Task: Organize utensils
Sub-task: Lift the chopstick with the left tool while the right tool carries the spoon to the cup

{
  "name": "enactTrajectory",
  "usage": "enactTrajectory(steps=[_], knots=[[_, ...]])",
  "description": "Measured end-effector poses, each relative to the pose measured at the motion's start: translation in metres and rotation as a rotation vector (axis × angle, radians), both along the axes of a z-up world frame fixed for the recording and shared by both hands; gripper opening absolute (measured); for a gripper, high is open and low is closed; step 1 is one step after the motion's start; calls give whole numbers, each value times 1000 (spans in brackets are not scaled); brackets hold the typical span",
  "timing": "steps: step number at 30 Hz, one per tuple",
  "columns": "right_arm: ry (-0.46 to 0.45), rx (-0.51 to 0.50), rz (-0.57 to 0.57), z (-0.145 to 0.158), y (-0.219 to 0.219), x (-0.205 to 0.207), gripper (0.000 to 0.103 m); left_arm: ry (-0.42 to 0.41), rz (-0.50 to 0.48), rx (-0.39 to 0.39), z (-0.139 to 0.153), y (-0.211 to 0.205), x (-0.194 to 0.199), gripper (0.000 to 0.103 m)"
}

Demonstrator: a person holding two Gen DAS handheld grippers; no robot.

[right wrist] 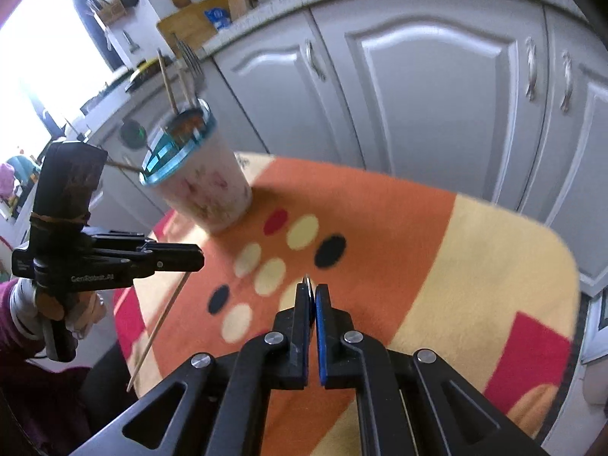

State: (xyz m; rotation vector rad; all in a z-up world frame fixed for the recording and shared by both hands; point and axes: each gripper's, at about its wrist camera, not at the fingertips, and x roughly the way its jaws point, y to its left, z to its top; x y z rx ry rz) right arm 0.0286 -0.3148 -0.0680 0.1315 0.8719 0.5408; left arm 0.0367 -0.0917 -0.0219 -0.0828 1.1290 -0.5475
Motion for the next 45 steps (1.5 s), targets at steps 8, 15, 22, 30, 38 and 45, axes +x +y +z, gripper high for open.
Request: enactTrajectory(steps=[8, 15, 22, 30, 38, 45], knots=[[-109, 8, 3, 49, 15, -12, 3, -104, 16, -64, 69, 29, -11, 6], [-182, 29, 22, 89, 35, -15, 3, -214, 47, -85, 139, 61, -5, 6], [-266, 74, 20, 139, 73, 6, 3, -314, 119, -43, 191, 89, 39, 6], [-346, 60, 40, 182, 127, 42, 3, -387, 164, -3, 212, 106, 97, 5], [-375, 41, 25, 199, 148, 89, 3, -399, 182, -44, 233, 115, 143, 6], [-394, -26, -19, 187, 164, 112, 3, -422, 176, -93, 236, 112, 163, 6]])
